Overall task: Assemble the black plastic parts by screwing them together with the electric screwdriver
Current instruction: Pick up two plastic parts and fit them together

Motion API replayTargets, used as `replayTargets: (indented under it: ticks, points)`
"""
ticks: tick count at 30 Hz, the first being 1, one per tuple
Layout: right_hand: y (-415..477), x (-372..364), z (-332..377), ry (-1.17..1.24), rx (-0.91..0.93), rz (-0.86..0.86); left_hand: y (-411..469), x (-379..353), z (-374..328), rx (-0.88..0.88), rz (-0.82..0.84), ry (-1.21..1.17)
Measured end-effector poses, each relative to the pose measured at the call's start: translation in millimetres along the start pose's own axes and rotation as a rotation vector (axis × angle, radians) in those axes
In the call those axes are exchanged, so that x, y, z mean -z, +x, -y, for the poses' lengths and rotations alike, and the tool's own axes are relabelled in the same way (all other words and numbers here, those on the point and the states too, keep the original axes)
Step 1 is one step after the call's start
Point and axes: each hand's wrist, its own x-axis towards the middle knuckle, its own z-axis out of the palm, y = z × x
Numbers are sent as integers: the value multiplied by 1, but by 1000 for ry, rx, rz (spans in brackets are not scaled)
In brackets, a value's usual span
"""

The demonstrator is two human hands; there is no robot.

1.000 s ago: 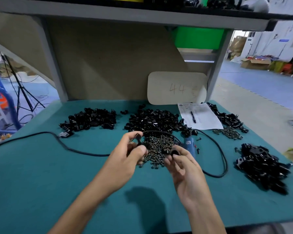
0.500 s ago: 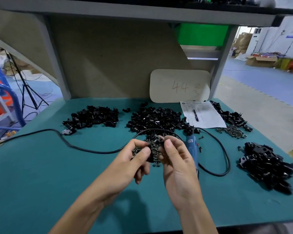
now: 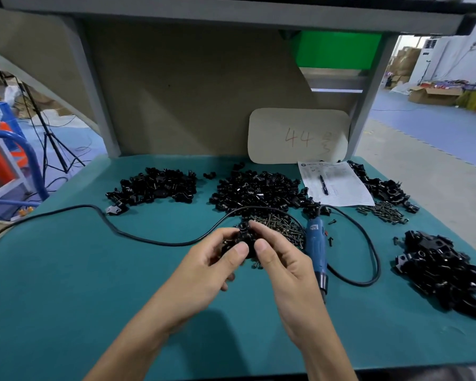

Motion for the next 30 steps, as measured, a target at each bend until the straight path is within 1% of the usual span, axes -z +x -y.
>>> replayTargets:
  ticks: [3,7,11,16,20,30]
  points:
    - [-1,1,1,57,3,13,-2,-3,2,-89,-94,34]
    - [-1,-2,6,161,6,27,-5,-9,-4,-247,-145,37]
    - [-2,-1,14,192,39,14,-6,-12,-9,-337,-148,114]
    - [-4,-1,18,234,63,2,-6,-15,-15,-389,-152,197]
    - [-5,-1,18,258,39,-4,-7,-17,-14,-417,-177,219]
    - [-4,0,15,276,17,-1,-4,-19,-13,-396,-170,186]
